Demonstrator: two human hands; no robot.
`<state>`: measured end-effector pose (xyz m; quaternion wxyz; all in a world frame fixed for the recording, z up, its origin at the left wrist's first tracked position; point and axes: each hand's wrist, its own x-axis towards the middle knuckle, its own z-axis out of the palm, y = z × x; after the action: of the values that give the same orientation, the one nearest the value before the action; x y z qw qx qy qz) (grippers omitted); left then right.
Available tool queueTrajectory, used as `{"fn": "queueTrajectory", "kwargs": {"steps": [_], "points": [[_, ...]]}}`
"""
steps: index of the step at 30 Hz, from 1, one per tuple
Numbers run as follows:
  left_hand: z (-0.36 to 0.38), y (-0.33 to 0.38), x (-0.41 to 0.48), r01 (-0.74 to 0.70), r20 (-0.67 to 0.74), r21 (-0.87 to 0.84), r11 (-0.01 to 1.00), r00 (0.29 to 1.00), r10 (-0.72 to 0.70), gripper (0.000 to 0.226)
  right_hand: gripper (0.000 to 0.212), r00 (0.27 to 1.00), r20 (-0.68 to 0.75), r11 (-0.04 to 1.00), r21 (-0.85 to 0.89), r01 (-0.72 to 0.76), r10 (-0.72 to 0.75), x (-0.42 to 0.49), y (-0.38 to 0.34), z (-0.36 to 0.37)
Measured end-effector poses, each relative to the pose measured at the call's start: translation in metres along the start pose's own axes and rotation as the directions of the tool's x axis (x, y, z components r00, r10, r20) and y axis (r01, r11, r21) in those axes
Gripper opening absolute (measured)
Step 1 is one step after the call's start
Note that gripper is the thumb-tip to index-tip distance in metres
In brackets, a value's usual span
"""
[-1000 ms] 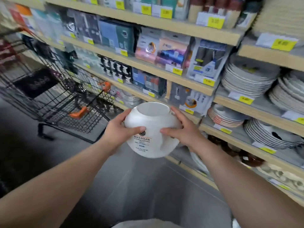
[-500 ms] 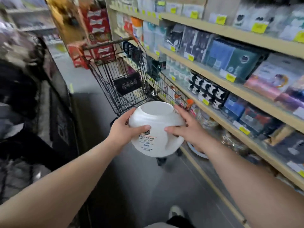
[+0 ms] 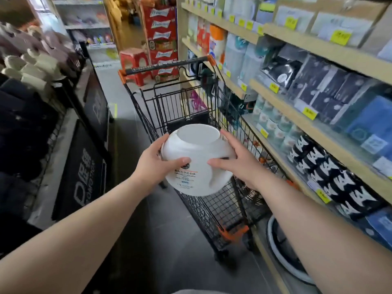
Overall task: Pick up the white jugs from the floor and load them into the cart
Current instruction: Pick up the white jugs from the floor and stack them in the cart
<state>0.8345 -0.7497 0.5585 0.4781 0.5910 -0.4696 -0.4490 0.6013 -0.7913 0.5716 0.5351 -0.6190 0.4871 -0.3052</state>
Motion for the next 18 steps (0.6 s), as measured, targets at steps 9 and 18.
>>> {"fn": "queueTrajectory", "kwargs": {"steps": [9,18], "points": [[-0.033,-0.025,0.161,0.054,0.148,0.159,0.986,0.986,-0.077,0.109,0.098,0.99,-0.096,0.99,0.107,-0.096,0.107,0.138,0.018,0.017],[-0.029,-0.024,0.316,-0.043,0.51,0.412,0.91,0.839,-0.191,0.101,0.107,0.857,-0.399,0.938,0.249,-0.24,0.326,0.218,0.035,0.04]]}}
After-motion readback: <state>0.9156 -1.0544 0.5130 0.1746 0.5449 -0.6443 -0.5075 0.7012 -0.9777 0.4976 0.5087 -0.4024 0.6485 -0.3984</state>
